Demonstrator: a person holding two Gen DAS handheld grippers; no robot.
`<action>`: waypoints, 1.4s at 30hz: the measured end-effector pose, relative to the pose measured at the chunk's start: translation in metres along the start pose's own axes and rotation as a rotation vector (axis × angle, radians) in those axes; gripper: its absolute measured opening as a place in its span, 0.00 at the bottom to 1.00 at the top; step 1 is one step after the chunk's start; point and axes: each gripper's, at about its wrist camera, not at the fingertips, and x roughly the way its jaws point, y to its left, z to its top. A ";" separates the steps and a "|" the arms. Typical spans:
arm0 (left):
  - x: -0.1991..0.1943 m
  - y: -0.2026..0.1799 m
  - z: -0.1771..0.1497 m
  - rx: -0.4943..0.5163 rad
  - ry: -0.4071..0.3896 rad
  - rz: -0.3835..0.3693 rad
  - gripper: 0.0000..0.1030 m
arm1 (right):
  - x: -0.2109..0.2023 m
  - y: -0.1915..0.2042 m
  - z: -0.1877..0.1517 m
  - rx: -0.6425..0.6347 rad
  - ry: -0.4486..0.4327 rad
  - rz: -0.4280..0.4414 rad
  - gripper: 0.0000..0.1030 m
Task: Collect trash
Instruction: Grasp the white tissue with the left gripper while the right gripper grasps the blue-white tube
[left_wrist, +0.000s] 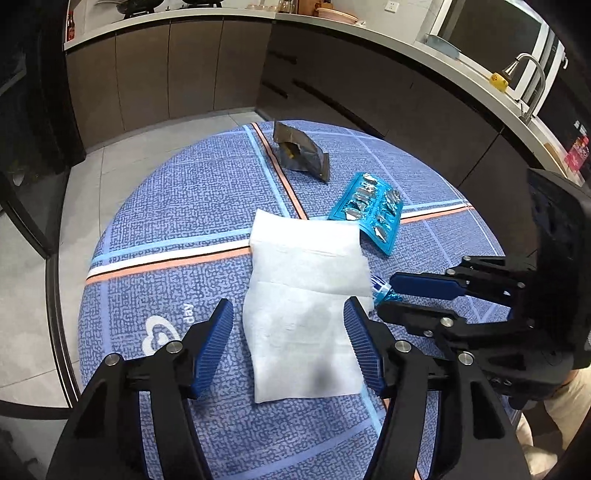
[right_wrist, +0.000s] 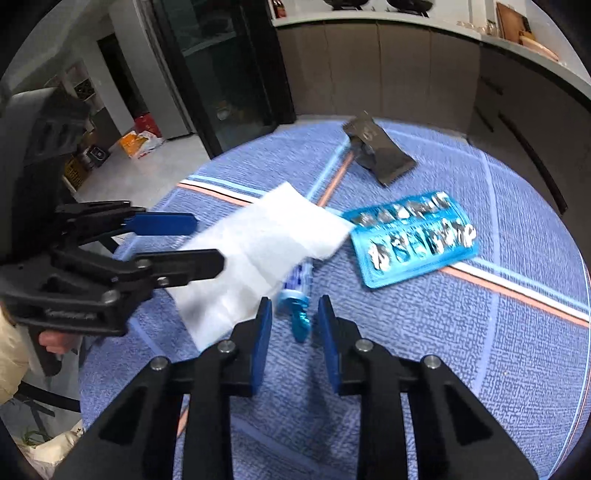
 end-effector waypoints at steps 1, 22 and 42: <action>0.001 0.001 0.000 0.000 0.002 0.003 0.58 | 0.000 0.001 0.000 -0.009 -0.004 -0.002 0.27; 0.022 0.000 0.008 0.006 0.055 -0.001 0.38 | -0.015 -0.006 -0.024 0.023 -0.018 -0.053 0.10; 0.005 -0.030 0.023 -0.028 0.005 0.027 0.02 | -0.060 -0.001 -0.040 0.054 -0.091 -0.065 0.10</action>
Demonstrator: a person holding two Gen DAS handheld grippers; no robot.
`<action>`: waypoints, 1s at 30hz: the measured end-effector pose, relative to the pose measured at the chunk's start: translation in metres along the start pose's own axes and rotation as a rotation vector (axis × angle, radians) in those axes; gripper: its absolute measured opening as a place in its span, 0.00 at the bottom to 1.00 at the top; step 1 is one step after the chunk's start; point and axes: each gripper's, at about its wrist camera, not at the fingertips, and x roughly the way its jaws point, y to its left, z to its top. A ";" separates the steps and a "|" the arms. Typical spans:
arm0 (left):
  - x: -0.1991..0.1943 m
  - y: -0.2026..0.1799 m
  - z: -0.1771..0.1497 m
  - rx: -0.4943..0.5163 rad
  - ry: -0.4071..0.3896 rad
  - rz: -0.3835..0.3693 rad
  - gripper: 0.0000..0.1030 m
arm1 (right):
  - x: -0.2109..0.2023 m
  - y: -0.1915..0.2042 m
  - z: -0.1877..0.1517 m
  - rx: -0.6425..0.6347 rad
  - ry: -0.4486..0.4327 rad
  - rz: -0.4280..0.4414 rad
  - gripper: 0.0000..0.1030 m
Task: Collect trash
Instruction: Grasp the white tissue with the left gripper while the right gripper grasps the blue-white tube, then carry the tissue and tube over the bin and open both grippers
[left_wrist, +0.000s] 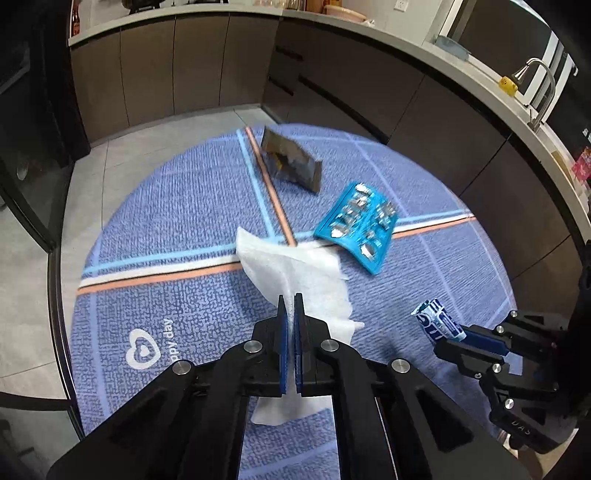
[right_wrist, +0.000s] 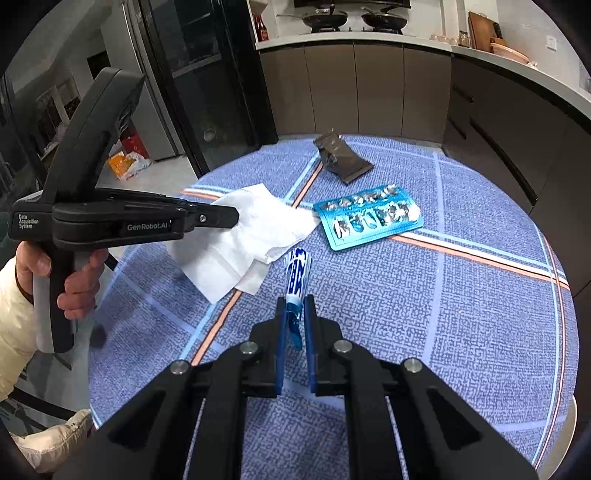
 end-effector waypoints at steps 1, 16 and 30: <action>-0.006 -0.002 0.000 0.002 -0.007 -0.002 0.02 | -0.003 0.000 0.000 0.000 -0.006 0.002 0.10; -0.070 -0.080 0.008 0.104 -0.123 -0.067 0.02 | -0.086 -0.016 -0.007 0.043 -0.176 -0.033 0.10; -0.085 -0.193 0.023 0.250 -0.180 -0.167 0.02 | -0.177 -0.081 -0.051 0.182 -0.317 -0.161 0.10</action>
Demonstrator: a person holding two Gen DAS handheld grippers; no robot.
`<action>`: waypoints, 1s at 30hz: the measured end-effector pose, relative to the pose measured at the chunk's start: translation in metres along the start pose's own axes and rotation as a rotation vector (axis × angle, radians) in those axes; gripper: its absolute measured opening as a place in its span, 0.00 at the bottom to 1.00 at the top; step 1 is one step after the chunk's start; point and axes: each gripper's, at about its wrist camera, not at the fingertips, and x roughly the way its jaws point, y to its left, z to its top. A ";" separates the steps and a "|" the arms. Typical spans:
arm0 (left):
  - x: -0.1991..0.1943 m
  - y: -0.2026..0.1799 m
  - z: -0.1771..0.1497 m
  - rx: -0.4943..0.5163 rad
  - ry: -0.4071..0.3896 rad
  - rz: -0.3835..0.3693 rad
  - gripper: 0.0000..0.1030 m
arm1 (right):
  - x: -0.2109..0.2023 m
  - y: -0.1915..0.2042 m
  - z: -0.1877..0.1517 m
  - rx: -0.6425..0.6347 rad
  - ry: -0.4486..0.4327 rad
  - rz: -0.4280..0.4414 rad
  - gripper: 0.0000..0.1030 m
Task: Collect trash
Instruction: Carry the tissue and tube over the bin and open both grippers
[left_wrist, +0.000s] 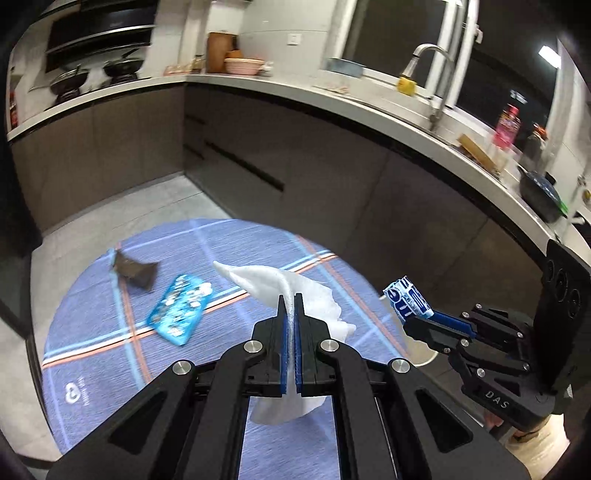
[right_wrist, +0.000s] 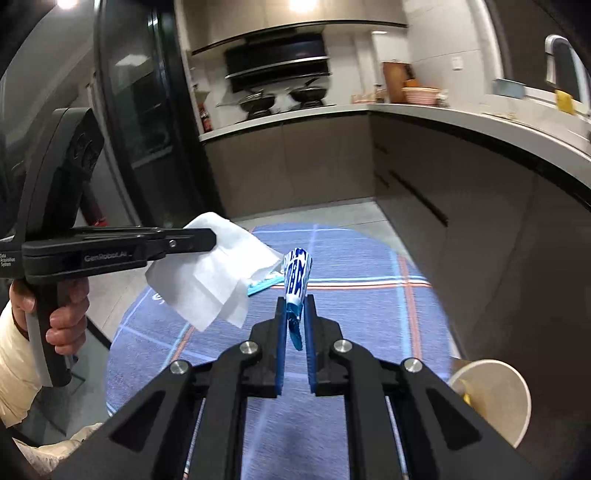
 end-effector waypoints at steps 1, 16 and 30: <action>0.003 -0.005 0.001 0.007 0.001 -0.008 0.02 | -0.004 -0.007 -0.002 0.010 -0.005 -0.012 0.10; 0.065 -0.116 0.014 0.145 0.055 -0.128 0.02 | -0.063 -0.107 -0.050 0.166 -0.030 -0.191 0.10; 0.127 -0.201 0.007 0.234 0.141 -0.203 0.02 | -0.085 -0.183 -0.107 0.322 0.000 -0.277 0.10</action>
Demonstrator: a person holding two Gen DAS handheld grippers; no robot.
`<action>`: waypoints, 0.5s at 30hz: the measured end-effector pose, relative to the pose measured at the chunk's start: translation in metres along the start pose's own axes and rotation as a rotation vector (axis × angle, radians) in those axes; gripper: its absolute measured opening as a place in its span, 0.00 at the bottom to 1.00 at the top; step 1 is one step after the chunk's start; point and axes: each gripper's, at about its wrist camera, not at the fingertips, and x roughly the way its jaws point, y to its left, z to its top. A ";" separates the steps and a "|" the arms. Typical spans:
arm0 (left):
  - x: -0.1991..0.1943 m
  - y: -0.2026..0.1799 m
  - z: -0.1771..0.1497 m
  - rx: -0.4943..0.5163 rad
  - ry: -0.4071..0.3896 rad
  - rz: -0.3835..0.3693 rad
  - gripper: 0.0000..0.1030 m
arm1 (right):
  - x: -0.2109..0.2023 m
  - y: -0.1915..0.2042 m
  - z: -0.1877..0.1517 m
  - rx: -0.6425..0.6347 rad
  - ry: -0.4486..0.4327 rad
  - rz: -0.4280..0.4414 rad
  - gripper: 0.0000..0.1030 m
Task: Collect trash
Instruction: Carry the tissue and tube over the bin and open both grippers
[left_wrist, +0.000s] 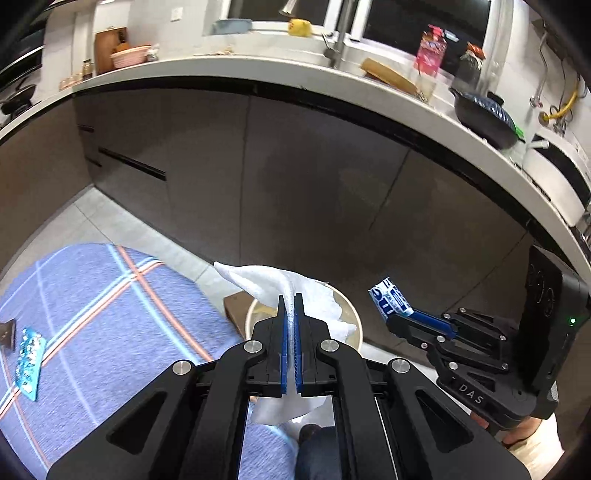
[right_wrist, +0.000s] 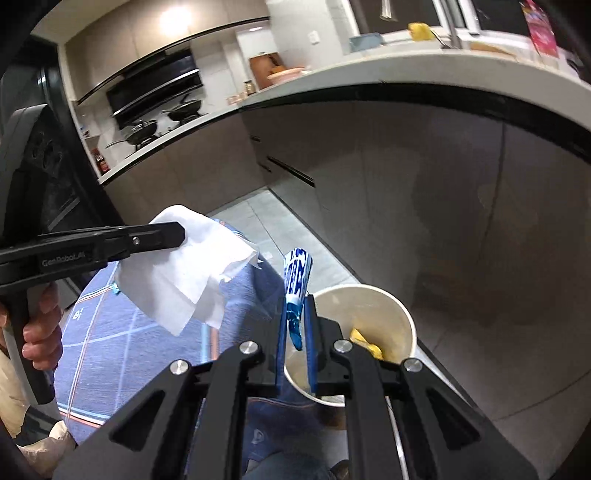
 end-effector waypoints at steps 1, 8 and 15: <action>0.007 -0.004 0.000 0.007 0.010 -0.004 0.02 | 0.003 -0.007 -0.004 0.014 0.008 -0.006 0.10; 0.058 -0.023 -0.004 0.030 0.079 -0.023 0.02 | 0.027 -0.040 -0.023 0.067 0.070 -0.025 0.10; 0.109 -0.028 -0.008 0.032 0.156 -0.010 0.02 | 0.063 -0.060 -0.041 0.083 0.134 -0.030 0.10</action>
